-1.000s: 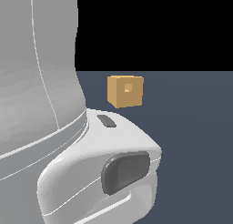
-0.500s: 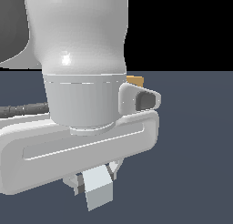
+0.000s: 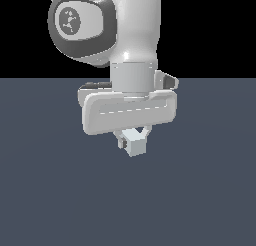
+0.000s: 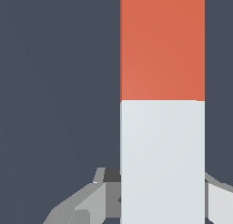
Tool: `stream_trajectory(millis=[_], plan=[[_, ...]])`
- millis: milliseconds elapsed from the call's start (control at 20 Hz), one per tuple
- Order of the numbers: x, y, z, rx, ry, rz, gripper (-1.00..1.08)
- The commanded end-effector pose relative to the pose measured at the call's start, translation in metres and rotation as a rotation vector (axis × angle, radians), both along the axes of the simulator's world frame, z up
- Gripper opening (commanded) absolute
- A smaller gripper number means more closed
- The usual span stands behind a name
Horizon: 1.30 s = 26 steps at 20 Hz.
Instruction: Insert the peg into the horizontal hole in a box.
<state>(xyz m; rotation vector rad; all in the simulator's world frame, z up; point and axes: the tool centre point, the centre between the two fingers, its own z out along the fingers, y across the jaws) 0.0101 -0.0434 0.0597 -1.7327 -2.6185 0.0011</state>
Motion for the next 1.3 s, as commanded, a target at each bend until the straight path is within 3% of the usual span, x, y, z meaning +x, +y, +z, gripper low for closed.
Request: stream_trajectory(millis=[0, 650, 1250], plan=[[0.011, 0.03, 0.007, 0.0, -0.002, -0.006, -1.0], [0.068, 0.162, 0.033, 0.0, -0.002, -0.027, -1.0], [0.094, 0.215, 0.044, 0.0, -0.002, -0.036, -1.0]])
